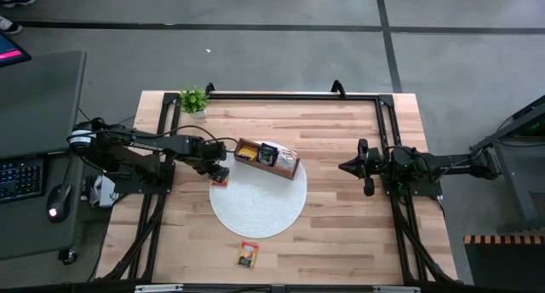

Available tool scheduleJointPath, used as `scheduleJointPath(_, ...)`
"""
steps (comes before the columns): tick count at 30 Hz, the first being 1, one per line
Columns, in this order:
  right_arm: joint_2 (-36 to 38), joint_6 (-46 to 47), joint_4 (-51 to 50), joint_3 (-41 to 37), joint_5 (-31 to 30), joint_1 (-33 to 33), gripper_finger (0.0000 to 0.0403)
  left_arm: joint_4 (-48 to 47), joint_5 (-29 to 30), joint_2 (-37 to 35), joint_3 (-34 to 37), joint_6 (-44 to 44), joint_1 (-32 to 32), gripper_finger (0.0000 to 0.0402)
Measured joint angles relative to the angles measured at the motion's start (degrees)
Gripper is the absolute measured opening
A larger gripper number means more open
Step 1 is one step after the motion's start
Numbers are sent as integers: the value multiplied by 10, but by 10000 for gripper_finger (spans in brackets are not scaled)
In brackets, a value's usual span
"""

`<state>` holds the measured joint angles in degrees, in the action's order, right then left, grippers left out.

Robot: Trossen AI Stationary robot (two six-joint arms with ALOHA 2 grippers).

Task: Pick & Place Tea
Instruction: Put the orange tea bag into the left section of the wooden organizer

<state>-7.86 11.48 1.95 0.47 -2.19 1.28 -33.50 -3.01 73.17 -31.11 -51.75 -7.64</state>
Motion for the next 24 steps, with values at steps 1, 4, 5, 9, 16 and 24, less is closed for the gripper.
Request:
scheduleJointPath(1,0,0,0,0,0,0,12,0,3,0,0,0,0,178)
scheduleJointPath(4,0,0,0,0,0,0,12,1,8,0,5,0,0,159)
scheduleJointPath(5,0,0,0,0,0,0,12,5,9,0,11,0,0,150)
scheduleJointPath(9,0,0,0,0,0,0,12,24,15,-3,40,-12,1,110)
scheduleJointPath(16,0,0,0,0,0,0,12,25,21,-3,48,-15,1,64)
scheduleJointPath(24,0,0,0,0,0,0,12,28,31,-2,48,-7,2,11)
